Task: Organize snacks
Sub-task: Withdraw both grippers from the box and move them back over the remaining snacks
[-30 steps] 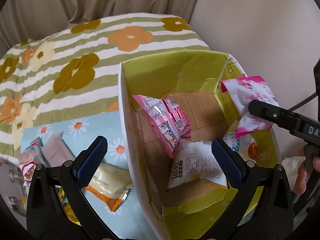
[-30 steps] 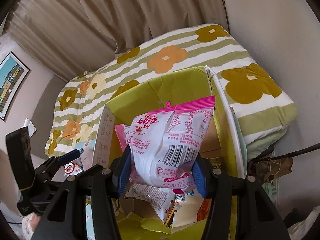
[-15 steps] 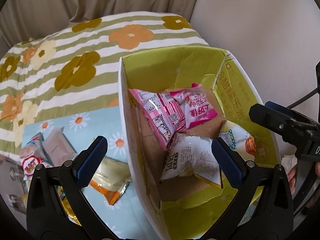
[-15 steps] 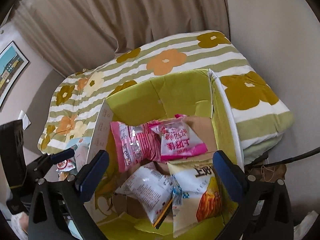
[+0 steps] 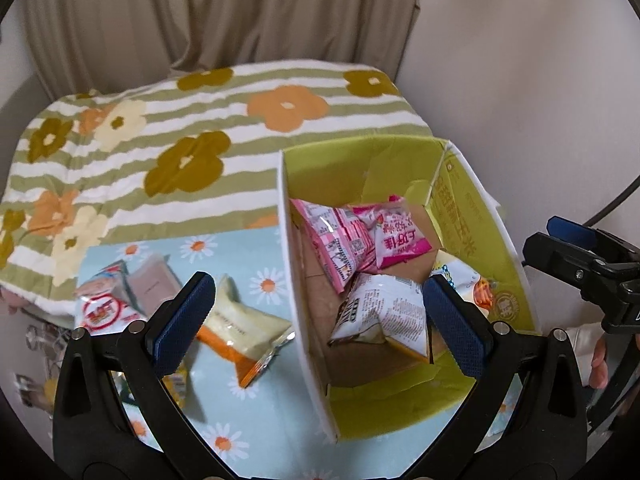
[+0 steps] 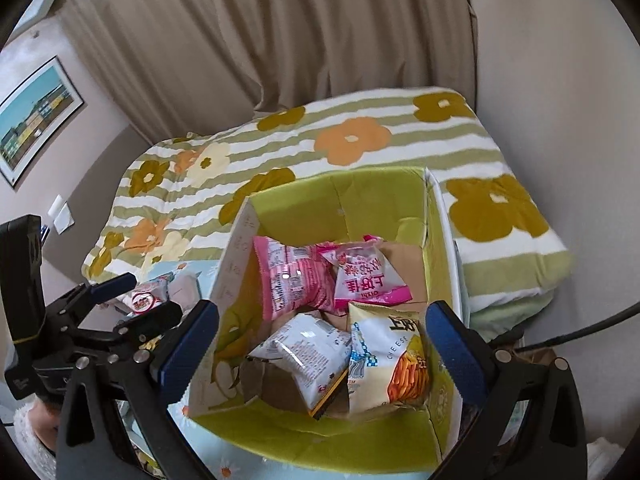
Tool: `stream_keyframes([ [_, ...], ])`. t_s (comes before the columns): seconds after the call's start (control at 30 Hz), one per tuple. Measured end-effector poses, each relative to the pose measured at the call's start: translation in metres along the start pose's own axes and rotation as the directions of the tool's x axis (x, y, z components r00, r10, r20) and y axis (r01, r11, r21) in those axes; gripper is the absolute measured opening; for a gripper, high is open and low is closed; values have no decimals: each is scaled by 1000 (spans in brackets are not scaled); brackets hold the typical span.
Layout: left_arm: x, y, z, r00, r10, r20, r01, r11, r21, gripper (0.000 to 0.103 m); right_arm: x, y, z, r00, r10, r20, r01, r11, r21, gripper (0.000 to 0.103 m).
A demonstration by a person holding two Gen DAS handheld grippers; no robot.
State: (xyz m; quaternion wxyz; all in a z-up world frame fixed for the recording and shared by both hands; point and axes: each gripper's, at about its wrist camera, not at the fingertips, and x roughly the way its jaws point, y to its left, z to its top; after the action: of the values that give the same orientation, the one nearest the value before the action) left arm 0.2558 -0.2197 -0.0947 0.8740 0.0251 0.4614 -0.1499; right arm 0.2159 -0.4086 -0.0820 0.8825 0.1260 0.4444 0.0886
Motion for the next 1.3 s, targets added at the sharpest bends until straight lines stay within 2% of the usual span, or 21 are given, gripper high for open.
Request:
stream_keyframes([
  [0.23, -39, 19, -17, 995, 93, 33, -92, 995, -49, 103, -8, 25, 0, 999, 50, 11, -49, 996, -76, 103],
  [0.4, -65, 47, -32, 987, 155, 46, -150, 984, -94, 103, -10, 47, -1, 995, 92, 34, -89, 992, -85, 103],
  [0.6, -89, 101, -47, 979, 196, 63, -183, 969, -166, 103, -2, 88, -5, 993, 109, 45, -103, 988, -115, 103],
  [0.83, -97, 180, -56, 977, 211, 37, -199, 957, -213, 103, 22, 147, -19, 992, 121, 22, -117, 986, -122, 103],
  [1.1, -82, 258, -60, 985, 173, -16, -172, 960, -223, 103, 71, 203, -44, 991, 122, -55, -125, 991, -44, 103],
  [1.3, -39, 295, -64, 991, 82, -102, -102, 972, -210, 103, 109, 231, -71, 993, 62, -96, -59, 998, 36, 103],
])
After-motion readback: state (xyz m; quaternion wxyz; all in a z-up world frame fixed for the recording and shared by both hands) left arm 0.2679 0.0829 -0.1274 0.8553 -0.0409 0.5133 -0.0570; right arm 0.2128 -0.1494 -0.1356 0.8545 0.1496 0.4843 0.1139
